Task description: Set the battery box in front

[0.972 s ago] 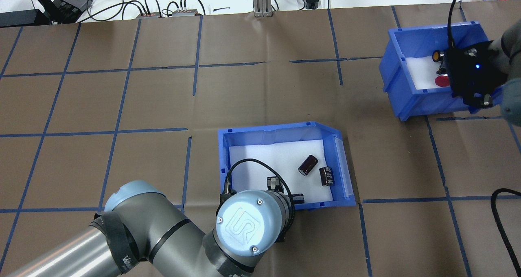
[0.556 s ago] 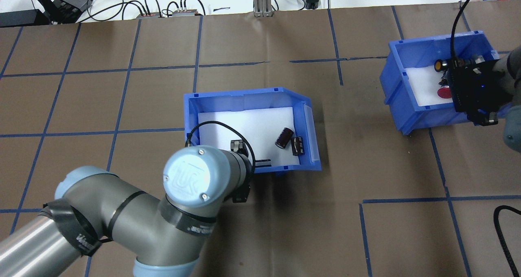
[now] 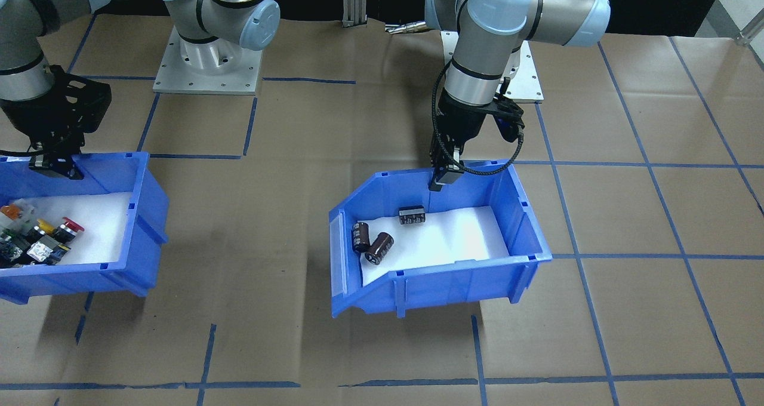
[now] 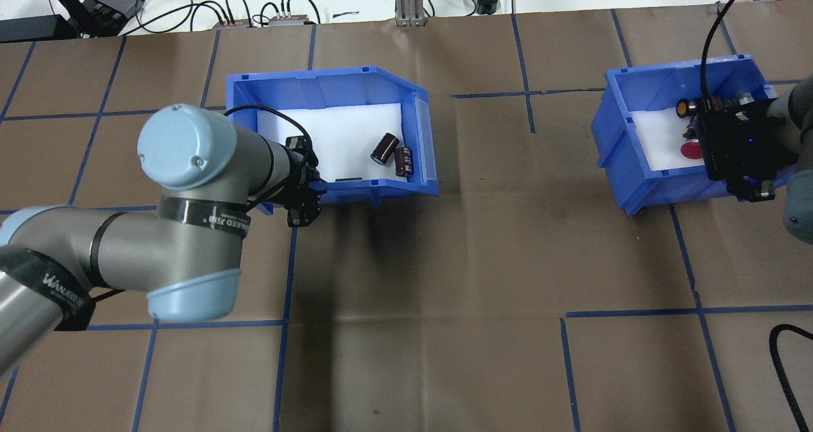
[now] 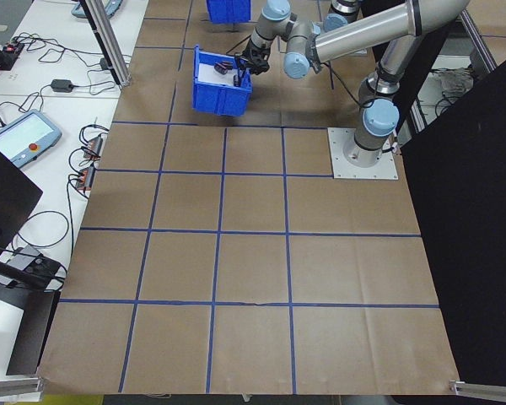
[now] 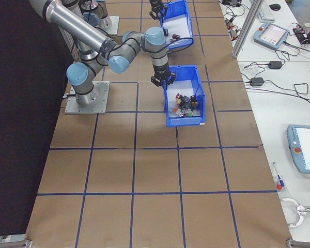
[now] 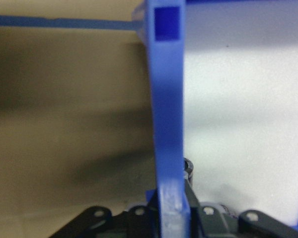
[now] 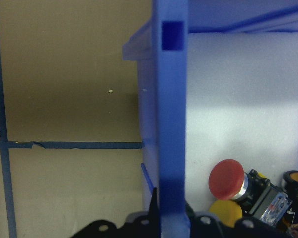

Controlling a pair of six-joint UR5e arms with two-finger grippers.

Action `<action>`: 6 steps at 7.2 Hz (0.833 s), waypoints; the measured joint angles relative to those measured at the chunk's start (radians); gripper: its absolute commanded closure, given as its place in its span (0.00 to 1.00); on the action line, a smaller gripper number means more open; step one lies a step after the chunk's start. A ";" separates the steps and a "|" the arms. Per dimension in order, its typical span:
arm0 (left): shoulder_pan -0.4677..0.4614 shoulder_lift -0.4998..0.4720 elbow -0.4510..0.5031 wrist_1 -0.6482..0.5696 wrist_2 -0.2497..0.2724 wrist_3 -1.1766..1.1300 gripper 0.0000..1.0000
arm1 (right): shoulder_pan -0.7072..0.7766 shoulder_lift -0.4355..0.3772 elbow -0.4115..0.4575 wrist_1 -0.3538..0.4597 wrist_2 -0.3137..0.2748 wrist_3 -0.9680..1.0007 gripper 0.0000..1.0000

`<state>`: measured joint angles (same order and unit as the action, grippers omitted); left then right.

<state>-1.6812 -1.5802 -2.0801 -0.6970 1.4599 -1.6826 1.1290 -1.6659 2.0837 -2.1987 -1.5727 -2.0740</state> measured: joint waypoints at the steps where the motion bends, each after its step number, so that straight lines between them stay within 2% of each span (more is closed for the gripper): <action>1: 0.011 -0.074 0.081 -0.006 -0.009 0.017 1.00 | 0.000 -0.001 0.001 0.009 -0.001 0.000 1.00; 3: -0.032 -0.221 0.222 -0.009 -0.042 -0.019 1.00 | 0.000 -0.001 0.001 0.019 -0.001 0.000 1.00; 6: -0.151 -0.355 0.322 0.004 -0.058 -0.184 0.92 | 0.000 -0.018 0.029 0.021 -0.003 0.003 1.00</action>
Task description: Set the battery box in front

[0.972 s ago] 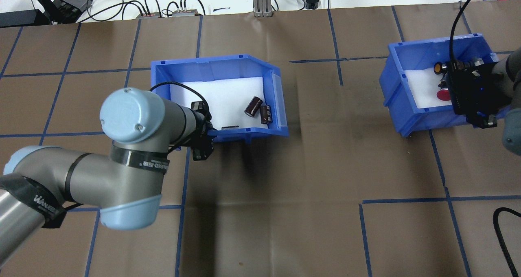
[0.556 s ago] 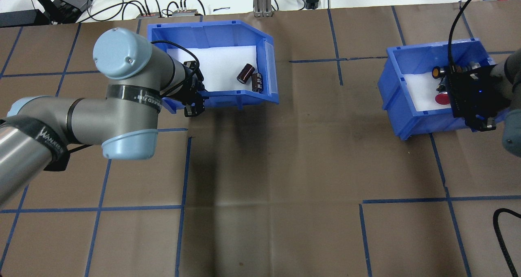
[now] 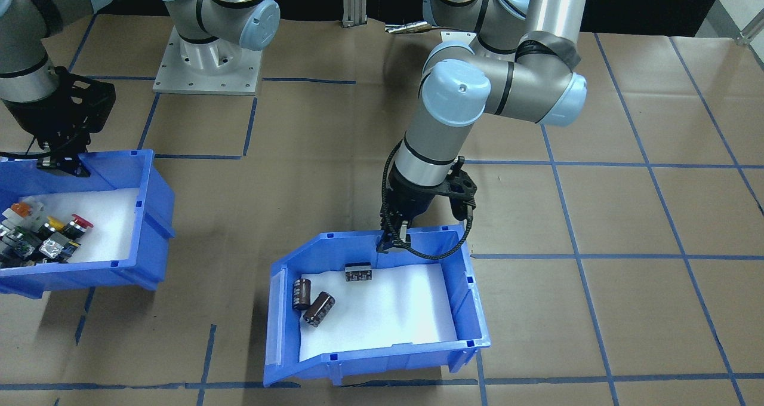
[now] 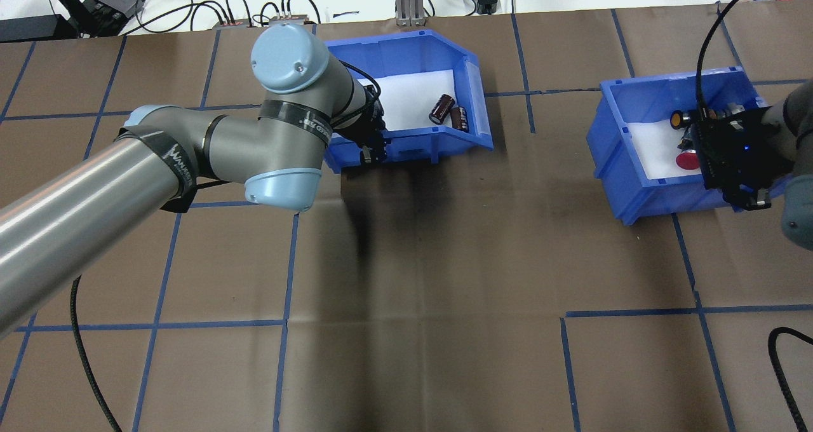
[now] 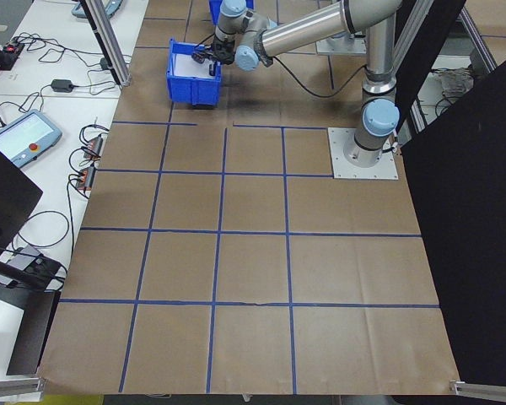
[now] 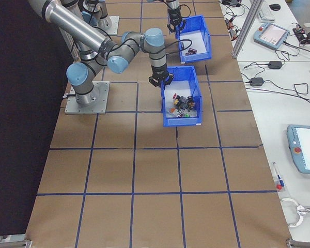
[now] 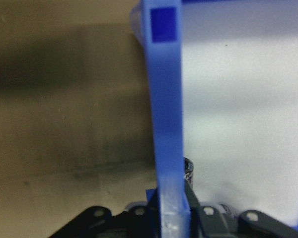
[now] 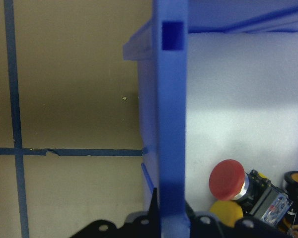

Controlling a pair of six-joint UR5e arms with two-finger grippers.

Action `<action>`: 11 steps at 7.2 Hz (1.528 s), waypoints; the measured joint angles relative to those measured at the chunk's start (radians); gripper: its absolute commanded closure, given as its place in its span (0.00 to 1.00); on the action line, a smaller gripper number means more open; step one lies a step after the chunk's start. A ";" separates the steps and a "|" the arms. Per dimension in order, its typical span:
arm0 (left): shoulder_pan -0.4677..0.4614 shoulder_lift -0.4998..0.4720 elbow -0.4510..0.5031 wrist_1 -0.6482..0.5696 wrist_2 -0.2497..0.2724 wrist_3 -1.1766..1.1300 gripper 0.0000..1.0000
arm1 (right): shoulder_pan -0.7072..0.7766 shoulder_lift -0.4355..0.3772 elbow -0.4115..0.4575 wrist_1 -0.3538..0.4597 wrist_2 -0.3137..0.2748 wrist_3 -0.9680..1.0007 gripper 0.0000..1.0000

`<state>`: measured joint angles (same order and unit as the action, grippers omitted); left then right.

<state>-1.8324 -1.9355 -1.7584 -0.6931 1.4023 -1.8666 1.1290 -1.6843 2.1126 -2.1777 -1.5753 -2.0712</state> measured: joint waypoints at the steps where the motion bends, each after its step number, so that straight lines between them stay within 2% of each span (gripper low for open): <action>1: -0.024 -0.031 0.032 0.001 -0.002 -0.039 0.91 | 0.000 -0.021 0.024 0.001 -0.001 0.001 1.00; 2: -0.039 -0.048 0.052 0.001 -0.002 -0.060 0.88 | 0.002 -0.052 0.056 0.001 -0.001 0.003 1.00; 4: -0.049 -0.062 0.068 -0.001 -0.001 -0.012 0.62 | 0.006 -0.145 0.151 0.001 0.001 0.010 1.00; 6: -0.052 -0.067 0.071 -0.003 0.008 0.038 0.01 | 0.021 -0.211 0.233 0.001 0.005 0.031 1.00; 9: -0.046 -0.048 0.071 -0.017 0.010 0.028 0.02 | 0.158 -0.231 0.266 0.002 -0.006 0.170 1.00; 10: -0.039 -0.016 0.077 -0.052 0.012 0.047 0.01 | 0.216 -0.231 0.268 0.002 -0.021 0.226 1.00; 11: -0.020 0.035 0.089 -0.144 0.014 0.114 0.01 | 0.287 -0.231 0.270 0.002 -0.040 0.304 1.00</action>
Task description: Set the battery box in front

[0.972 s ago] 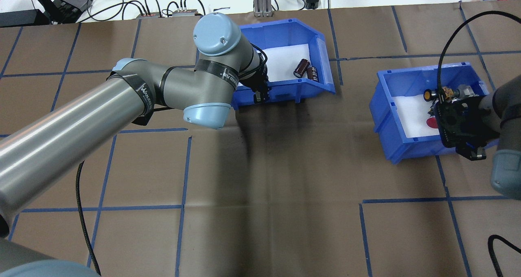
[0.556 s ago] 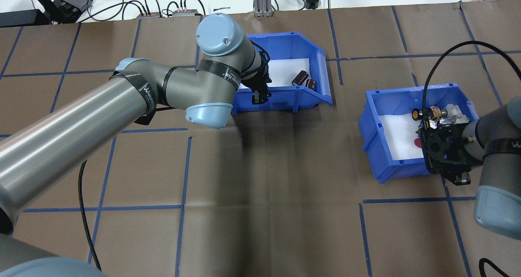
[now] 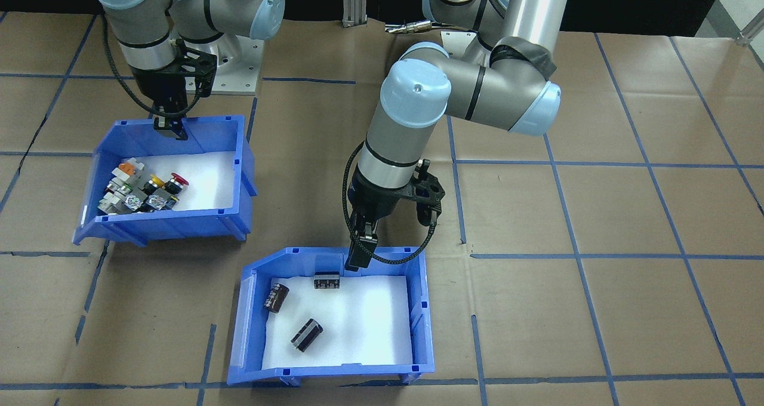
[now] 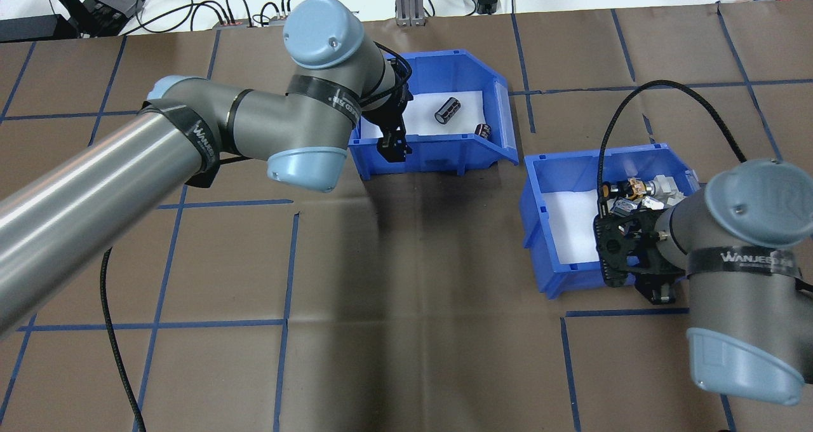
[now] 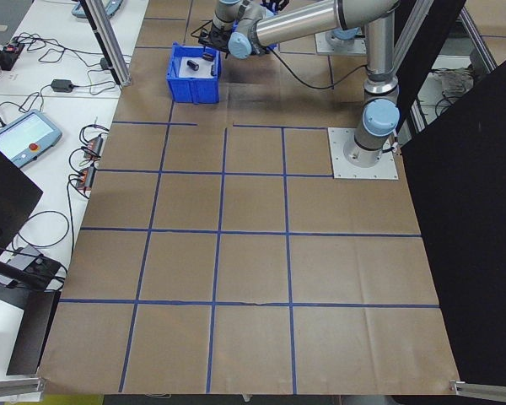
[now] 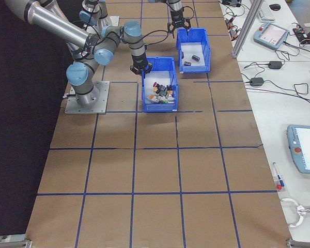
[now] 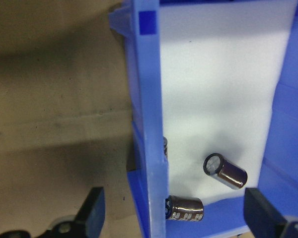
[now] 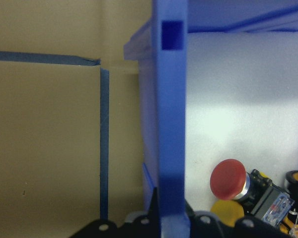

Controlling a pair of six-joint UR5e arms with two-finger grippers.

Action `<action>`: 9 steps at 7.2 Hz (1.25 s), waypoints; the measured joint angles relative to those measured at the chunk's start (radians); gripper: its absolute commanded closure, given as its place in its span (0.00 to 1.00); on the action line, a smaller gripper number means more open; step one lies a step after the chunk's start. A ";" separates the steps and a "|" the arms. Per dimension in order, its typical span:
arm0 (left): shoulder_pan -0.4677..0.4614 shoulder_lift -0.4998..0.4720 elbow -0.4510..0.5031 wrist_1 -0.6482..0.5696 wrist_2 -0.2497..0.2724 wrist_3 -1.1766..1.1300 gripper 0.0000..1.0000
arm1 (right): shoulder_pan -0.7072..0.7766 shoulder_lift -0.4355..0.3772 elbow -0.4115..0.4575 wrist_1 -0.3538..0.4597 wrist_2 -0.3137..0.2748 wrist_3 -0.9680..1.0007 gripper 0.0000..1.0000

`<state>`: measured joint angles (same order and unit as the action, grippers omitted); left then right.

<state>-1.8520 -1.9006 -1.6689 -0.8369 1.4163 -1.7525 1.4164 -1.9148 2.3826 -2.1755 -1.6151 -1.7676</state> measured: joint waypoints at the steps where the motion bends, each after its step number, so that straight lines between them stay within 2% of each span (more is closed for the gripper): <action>1: 0.032 0.061 0.020 -0.137 0.001 0.108 0.01 | 0.083 0.002 0.001 -0.001 -0.024 0.089 1.00; 3: 0.110 0.202 0.051 -0.436 0.007 0.394 0.01 | 0.233 0.005 0.001 -0.006 -0.051 0.241 1.00; 4: 0.151 0.271 0.056 -0.569 0.034 0.585 0.01 | 0.294 0.006 0.000 -0.011 -0.054 0.299 1.00; 5: 0.180 0.324 0.058 -0.674 0.083 0.816 0.01 | 0.352 0.007 -0.001 -0.016 -0.054 0.354 1.00; 7: 0.200 0.373 0.064 -0.746 0.140 1.261 0.01 | 0.450 0.012 -0.012 -0.022 -0.052 0.452 1.00; 9: 0.212 0.383 0.075 -0.749 0.151 1.683 0.00 | 0.533 0.062 -0.054 -0.024 -0.053 0.546 1.00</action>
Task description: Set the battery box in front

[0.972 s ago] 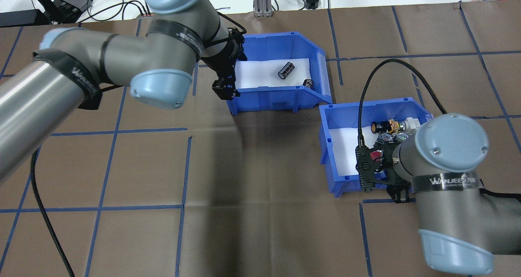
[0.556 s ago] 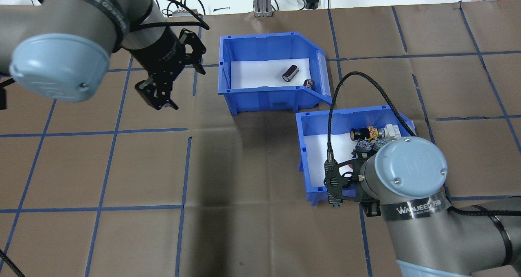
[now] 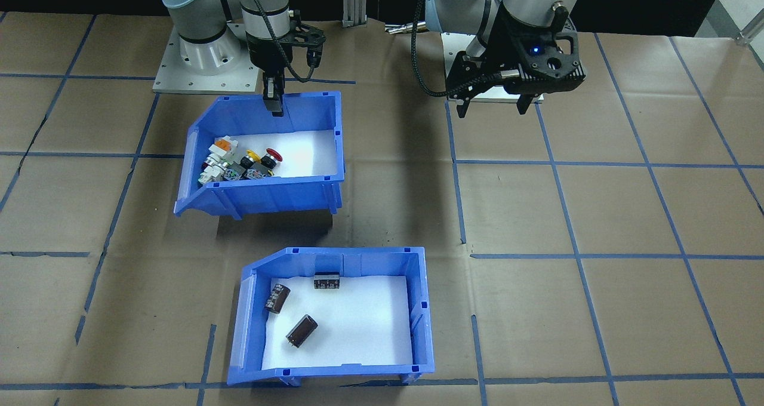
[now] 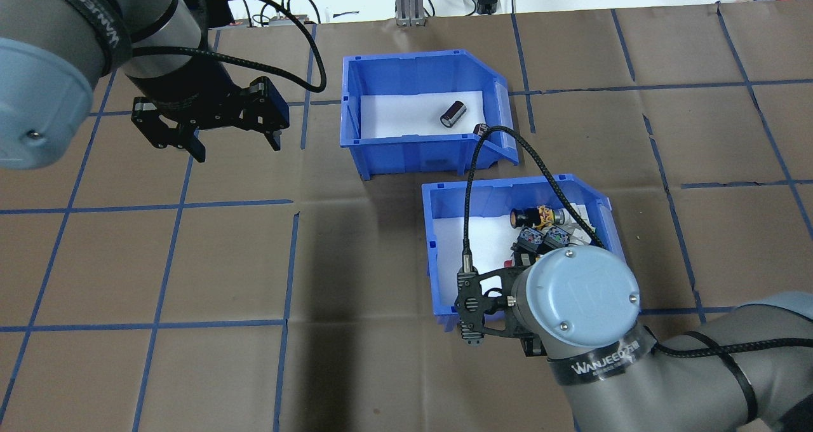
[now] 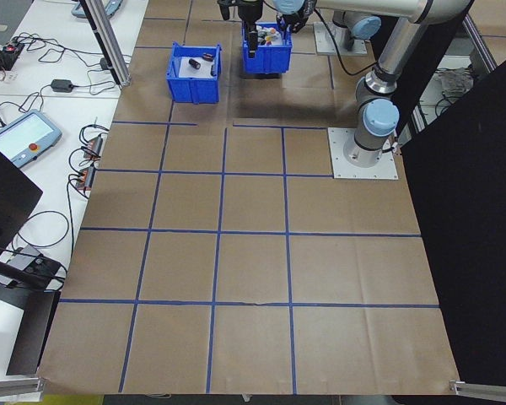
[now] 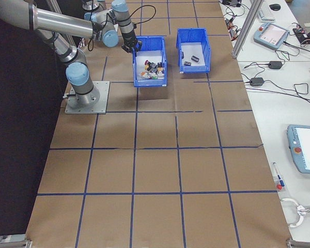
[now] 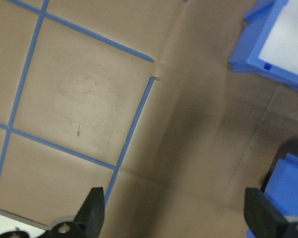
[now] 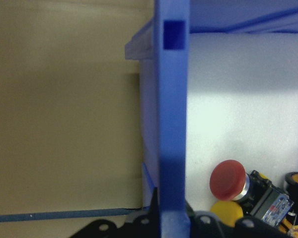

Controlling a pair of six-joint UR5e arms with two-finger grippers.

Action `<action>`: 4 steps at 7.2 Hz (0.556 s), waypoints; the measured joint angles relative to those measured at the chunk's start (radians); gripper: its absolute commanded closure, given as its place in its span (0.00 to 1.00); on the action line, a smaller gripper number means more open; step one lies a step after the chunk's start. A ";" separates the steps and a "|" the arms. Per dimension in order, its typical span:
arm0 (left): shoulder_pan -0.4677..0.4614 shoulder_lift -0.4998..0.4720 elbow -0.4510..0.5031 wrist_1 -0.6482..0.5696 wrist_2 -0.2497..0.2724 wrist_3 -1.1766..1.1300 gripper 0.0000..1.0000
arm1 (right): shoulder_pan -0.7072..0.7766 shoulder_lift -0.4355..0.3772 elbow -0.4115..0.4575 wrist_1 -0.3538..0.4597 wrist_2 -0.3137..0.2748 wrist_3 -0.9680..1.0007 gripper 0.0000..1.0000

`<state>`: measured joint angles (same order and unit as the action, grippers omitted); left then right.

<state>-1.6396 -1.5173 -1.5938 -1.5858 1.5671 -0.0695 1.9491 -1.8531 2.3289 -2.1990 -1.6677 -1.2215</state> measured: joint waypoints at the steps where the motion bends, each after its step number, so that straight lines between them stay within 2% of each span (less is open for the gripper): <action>1: 0.008 0.001 -0.004 0.012 -0.001 0.140 0.00 | 0.044 0.044 -0.029 -0.005 -0.002 0.053 1.00; 4: 0.021 0.008 -0.023 0.044 -0.010 0.246 0.00 | 0.178 0.172 -0.093 -0.051 -0.045 0.179 1.00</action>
<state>-1.6182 -1.5096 -1.6168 -1.5418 1.5576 0.1766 2.1273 -1.6816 2.2358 -2.2505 -1.7123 -1.0425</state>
